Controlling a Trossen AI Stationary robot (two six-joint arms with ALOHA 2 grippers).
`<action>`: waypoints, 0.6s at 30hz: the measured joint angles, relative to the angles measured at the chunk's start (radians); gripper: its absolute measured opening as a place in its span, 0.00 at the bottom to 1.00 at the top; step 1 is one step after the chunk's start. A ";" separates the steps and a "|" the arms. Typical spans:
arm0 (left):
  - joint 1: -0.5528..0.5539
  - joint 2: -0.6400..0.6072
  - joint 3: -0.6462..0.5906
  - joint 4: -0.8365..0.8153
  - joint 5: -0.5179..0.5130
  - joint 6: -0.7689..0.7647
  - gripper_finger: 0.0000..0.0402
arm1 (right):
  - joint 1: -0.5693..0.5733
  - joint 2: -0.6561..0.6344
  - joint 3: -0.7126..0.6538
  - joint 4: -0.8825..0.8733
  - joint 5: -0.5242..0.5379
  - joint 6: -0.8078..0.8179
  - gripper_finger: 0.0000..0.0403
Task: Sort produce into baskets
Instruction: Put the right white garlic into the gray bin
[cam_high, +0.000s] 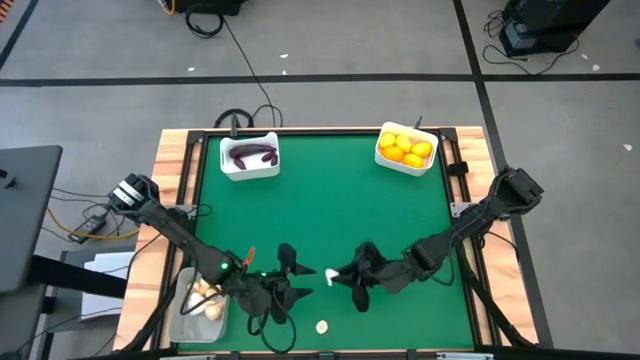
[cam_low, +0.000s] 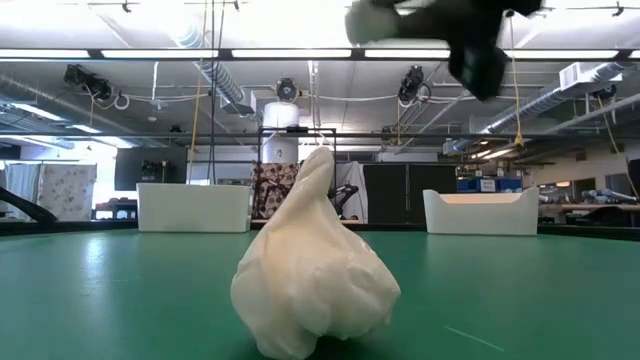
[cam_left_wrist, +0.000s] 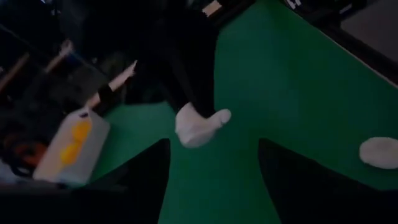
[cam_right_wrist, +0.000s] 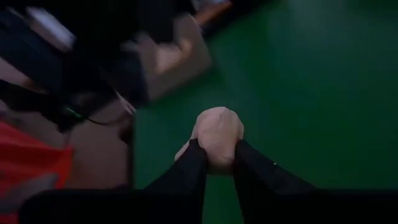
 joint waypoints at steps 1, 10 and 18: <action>0.003 0.000 0.000 0.010 0.000 0.023 0.62 | -0.008 0.000 0.000 0.036 -0.010 -0.027 0.19; 0.060 0.000 0.000 0.108 0.003 0.144 0.62 | -0.078 0.000 0.000 0.192 -0.140 -0.139 0.19; 0.108 0.000 0.000 0.085 0.007 0.148 0.61 | -0.114 0.000 0.000 0.228 -0.192 -0.175 0.20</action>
